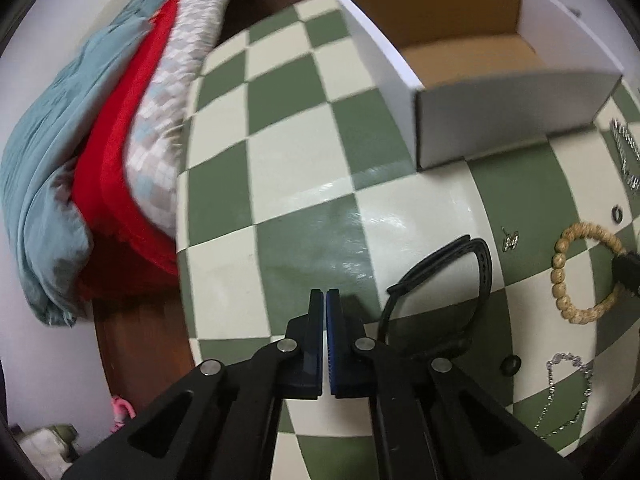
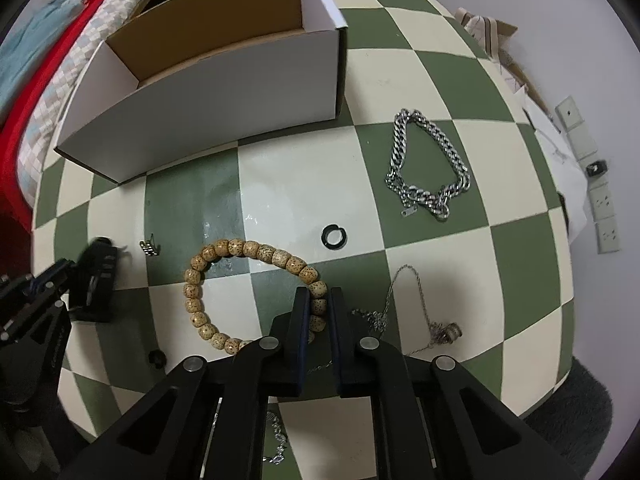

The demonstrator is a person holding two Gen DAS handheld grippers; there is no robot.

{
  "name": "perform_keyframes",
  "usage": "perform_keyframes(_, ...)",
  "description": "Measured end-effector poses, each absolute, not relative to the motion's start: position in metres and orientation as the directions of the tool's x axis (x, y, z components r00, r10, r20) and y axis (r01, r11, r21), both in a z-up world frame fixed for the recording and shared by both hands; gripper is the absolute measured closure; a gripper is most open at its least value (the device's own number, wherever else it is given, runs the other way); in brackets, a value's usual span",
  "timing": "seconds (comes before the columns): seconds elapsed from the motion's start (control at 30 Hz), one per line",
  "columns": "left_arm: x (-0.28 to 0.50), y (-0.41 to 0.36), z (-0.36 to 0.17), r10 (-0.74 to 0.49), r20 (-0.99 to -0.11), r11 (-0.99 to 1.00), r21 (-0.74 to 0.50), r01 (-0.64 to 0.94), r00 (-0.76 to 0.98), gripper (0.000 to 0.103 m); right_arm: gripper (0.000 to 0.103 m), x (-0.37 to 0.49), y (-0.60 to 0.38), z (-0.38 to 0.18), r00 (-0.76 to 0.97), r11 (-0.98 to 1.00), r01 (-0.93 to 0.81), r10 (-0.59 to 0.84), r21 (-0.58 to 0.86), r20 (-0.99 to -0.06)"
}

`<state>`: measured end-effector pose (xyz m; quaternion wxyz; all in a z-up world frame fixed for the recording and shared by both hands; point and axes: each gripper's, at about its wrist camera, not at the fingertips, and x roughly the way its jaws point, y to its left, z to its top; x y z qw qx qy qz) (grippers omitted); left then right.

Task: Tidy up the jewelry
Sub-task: 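Grasp the black watch band with the left tool while the right tool grasps the wooden bead bracelet, then carry the watch band and bead bracelet into the white box and release both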

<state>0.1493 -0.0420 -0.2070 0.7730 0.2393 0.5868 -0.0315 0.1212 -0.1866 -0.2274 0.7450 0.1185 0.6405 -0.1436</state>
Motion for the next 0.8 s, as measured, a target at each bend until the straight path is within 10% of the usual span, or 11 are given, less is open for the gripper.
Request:
perform_keyframes(0.23,0.144,-0.016,-0.168,-0.002,-0.952,0.971,0.071,0.229,0.305,0.098,0.094,0.112,-0.196,-0.208,0.202,0.928,0.370,-0.042,0.037,-0.979)
perform_keyframes(0.4,0.155,-0.028,-0.177,-0.084,-0.963,0.937,0.011,0.350,0.255,0.045,0.094,0.110,-0.203,-0.199,0.212,0.925,0.375,-0.013,0.069,-0.977)
perform_keyframes(0.57,0.168,-0.049,-0.216,0.040,-0.976,0.873,0.137,0.467,0.213,0.046,0.094,0.113,-0.212,-0.199,0.207,0.921,0.383,-0.006,0.076,-0.978)
perform_keyframes(0.63,0.169,-0.054,-0.222,0.039,-0.975,0.865,0.142,0.480,0.220,0.065,0.094,0.112,-0.213,-0.201,0.201,0.921,0.382,-0.004,0.074,-0.980)
perform_keyframes(0.67,0.170,-0.056,-0.222,0.016,-0.974,0.869,0.126,0.479,0.226,0.091,0.094,0.112,-0.212,-0.202,0.196,0.922,0.380,-0.006,0.070,-0.981)
perform_keyframes(0.8,0.167,-0.057,-0.223,0.018,-0.971,0.882,0.128,0.453,0.239,0.096,0.094,0.113,-0.210,-0.210,0.175,0.924,0.377,-0.006,0.061,-0.985)
